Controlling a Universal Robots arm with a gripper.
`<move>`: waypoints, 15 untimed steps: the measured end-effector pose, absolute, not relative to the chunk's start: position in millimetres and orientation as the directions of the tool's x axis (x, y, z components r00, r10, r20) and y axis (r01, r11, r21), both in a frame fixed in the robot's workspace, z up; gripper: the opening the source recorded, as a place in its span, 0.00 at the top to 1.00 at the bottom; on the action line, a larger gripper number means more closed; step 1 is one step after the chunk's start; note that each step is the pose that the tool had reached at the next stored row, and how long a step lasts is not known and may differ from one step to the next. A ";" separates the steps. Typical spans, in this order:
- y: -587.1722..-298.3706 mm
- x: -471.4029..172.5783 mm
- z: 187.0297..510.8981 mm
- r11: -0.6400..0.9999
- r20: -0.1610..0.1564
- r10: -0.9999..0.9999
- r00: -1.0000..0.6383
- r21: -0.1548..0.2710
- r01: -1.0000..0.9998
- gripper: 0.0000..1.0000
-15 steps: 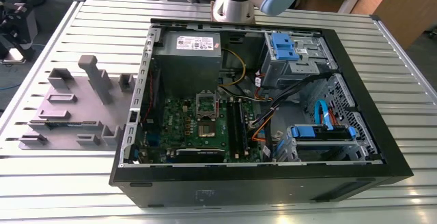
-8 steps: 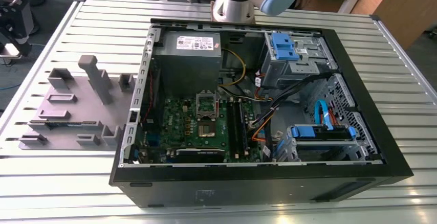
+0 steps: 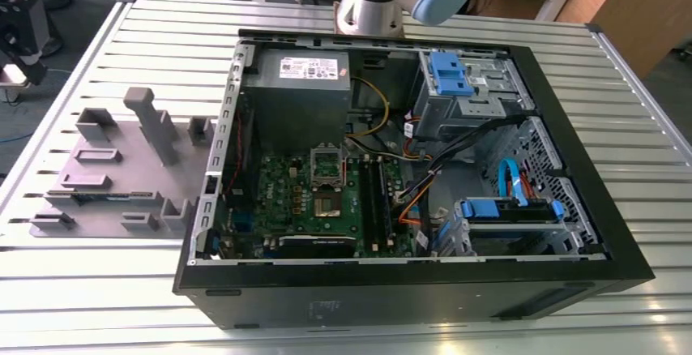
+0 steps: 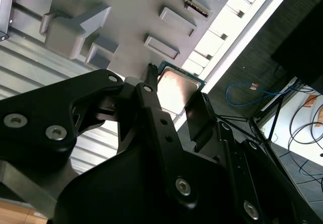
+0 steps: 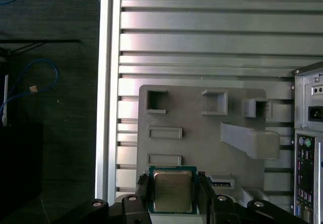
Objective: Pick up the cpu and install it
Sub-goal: 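Pick up the cpu and move it towards the insertion slot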
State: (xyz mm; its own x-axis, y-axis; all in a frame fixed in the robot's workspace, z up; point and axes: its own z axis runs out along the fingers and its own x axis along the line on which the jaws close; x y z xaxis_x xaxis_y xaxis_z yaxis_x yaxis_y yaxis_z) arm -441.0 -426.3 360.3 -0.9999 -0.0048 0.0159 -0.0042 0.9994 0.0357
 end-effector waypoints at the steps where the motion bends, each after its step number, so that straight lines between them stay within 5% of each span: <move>1: -426.3 -441.0 360.6 0.999 0.016 -0.005 -1.000 0.036 -0.004 0.53; 15: -426.2 -433.9 360.8 0.999 0.016 -0.005 -1.000 0.036 -0.004 0.53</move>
State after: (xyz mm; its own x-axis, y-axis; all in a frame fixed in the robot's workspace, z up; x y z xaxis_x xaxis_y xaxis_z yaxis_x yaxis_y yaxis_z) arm -433.9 -426.2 360.8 -0.9999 -0.0048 0.0160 -0.0043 0.9994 0.0357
